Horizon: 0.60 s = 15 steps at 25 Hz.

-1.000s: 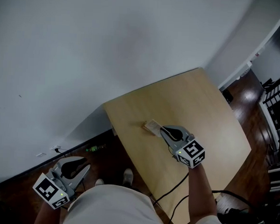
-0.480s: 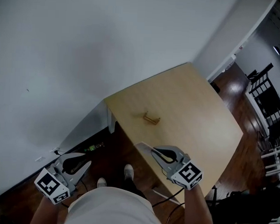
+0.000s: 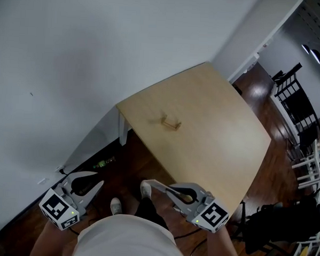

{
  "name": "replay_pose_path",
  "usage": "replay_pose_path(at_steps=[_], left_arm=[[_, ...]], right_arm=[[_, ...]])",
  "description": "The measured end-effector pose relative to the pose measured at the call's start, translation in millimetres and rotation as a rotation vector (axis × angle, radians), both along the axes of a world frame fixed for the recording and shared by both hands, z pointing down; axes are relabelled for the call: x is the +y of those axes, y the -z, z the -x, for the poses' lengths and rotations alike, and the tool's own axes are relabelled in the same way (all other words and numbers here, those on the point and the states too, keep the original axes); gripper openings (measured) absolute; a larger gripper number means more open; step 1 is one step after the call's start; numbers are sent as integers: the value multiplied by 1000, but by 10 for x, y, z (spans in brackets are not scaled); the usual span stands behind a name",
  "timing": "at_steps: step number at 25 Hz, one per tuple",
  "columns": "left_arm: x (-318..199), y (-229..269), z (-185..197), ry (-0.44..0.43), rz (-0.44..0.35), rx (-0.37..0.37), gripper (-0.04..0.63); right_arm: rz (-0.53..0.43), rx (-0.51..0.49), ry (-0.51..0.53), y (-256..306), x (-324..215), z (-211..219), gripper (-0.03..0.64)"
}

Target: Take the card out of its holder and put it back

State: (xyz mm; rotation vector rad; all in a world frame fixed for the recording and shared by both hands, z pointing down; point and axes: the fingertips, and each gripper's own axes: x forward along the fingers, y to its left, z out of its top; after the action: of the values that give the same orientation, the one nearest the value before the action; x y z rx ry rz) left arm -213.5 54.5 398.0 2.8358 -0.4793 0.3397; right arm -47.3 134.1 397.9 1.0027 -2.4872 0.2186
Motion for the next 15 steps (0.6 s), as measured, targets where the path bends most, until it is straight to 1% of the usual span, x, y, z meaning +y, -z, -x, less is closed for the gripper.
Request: replay_pose_path(at_steps=[4, 7, 11, 15], left_arm=[[22, 81, -39, -3, 9, 31, 71], [18, 103, -47, 7, 1, 30, 72], [-7, 136, -115, 45, 7, 32, 72], [-100, 136, -272, 93, 12, 32, 72]], right_arm=[[-15, -6, -13, 61, -85, -112, 21], [-20, -15, -25, 62, -250, -256, 20], [-19, -44, -35, 50, -543, -550, 20], [-17, -34, -32, -15, -969, -909, 20]])
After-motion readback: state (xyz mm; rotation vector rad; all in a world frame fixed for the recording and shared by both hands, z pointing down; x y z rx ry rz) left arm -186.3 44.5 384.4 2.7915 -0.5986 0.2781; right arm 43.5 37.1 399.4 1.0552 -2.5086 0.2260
